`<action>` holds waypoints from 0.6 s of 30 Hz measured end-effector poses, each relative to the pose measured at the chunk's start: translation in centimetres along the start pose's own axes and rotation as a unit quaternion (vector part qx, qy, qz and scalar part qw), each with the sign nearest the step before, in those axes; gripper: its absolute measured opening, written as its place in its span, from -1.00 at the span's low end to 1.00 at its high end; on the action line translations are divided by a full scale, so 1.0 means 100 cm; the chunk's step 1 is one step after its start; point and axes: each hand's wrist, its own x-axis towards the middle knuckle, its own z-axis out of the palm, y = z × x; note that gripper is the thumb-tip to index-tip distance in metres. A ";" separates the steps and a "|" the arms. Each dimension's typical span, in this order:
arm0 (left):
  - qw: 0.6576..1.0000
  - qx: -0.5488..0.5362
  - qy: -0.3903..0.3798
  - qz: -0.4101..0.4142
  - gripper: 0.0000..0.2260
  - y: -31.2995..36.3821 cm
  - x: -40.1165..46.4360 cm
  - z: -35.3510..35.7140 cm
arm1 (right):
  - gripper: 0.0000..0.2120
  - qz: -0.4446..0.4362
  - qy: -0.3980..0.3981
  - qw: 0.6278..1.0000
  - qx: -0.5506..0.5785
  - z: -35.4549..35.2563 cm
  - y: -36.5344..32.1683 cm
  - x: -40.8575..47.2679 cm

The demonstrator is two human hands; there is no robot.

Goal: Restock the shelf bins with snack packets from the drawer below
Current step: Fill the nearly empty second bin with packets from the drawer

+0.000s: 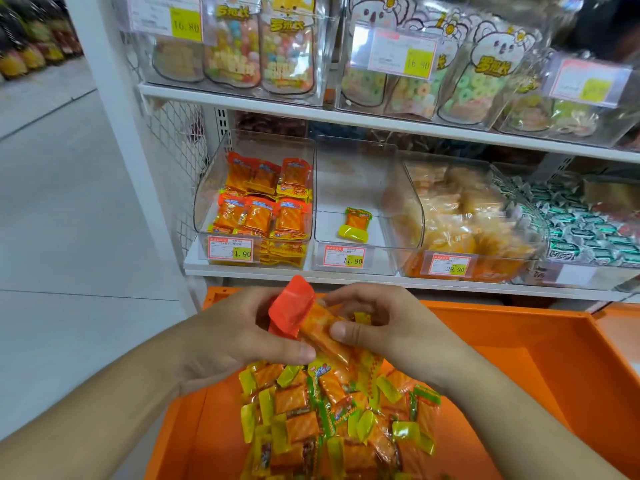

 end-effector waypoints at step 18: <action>0.983 -0.120 0.135 -0.006 -0.74 -0.007 0.003 0.037 | -0.74 -0.125 0.257 0.930 -0.230 0.030 -0.001 0.004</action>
